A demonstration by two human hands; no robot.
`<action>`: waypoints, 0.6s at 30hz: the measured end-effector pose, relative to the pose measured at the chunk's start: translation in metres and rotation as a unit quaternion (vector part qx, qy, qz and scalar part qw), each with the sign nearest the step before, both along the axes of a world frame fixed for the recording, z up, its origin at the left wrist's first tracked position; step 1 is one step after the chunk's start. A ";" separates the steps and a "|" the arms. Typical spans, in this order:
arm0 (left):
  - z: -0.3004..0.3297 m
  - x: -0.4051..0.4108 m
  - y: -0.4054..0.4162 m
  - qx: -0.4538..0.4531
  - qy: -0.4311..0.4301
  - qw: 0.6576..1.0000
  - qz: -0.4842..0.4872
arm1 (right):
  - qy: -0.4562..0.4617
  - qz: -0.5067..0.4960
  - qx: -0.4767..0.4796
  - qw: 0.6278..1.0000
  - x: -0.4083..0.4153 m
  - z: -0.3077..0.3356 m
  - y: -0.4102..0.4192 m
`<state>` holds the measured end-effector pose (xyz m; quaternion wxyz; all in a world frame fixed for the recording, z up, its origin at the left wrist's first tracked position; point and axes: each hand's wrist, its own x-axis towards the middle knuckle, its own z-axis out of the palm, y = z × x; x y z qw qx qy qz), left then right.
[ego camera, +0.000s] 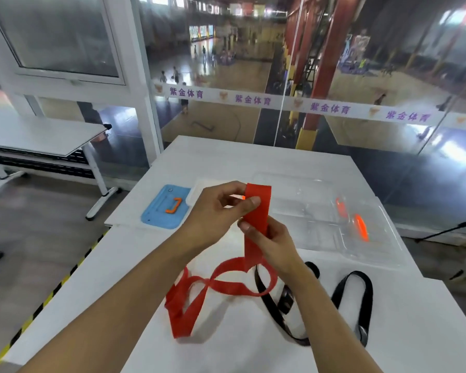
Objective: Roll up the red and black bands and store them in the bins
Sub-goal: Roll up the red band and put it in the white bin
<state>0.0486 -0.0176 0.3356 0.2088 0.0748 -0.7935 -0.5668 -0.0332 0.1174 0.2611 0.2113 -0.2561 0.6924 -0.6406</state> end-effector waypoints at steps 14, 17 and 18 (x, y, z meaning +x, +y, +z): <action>0.098 -0.019 -0.009 0.098 0.117 0.988 0.013 | 0.009 0.067 -0.100 0.993 -0.009 0.056 -0.020; 0.127 -0.016 -0.019 0.153 0.145 0.977 0.014 | 0.038 0.076 -0.077 0.993 -0.009 0.060 -0.015; 0.136 -0.016 -0.022 0.160 0.157 0.975 0.004 | 0.045 0.069 -0.074 0.994 -0.010 0.064 -0.014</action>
